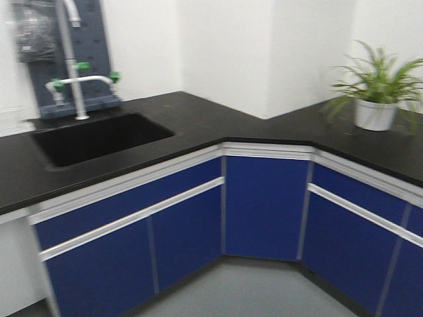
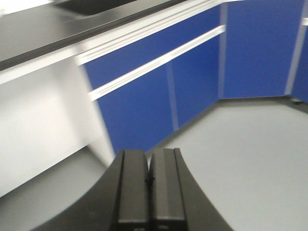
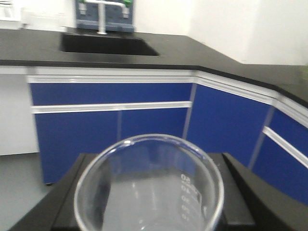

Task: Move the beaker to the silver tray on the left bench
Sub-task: 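Drive the base to the bench with the silver tray, holding the beaker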

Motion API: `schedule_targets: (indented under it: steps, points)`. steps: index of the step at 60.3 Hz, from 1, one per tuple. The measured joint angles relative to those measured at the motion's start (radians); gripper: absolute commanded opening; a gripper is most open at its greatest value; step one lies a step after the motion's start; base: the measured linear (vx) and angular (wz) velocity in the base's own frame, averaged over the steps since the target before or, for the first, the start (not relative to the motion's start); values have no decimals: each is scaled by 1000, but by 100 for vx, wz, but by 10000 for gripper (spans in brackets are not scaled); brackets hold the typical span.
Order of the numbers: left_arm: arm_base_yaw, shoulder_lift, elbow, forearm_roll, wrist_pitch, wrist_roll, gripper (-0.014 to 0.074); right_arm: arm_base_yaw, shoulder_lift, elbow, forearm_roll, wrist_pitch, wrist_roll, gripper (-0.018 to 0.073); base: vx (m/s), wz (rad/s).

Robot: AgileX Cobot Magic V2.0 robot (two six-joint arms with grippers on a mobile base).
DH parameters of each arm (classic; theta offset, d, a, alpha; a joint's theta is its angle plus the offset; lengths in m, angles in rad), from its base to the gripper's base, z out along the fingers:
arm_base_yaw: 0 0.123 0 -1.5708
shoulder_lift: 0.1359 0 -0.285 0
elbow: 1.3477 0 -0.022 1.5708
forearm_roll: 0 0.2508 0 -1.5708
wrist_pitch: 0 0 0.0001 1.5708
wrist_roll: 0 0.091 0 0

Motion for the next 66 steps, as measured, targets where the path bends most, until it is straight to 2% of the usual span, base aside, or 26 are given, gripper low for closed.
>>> schedule_targets:
  steps: [32,66]
  points:
    - [0,0,0,0,0,0,1,0,0,0,0,0,0,-11,-9,65]
    - [0,0,0,0,0,0,1,0,0,0,0,0,0,-11,5,59]
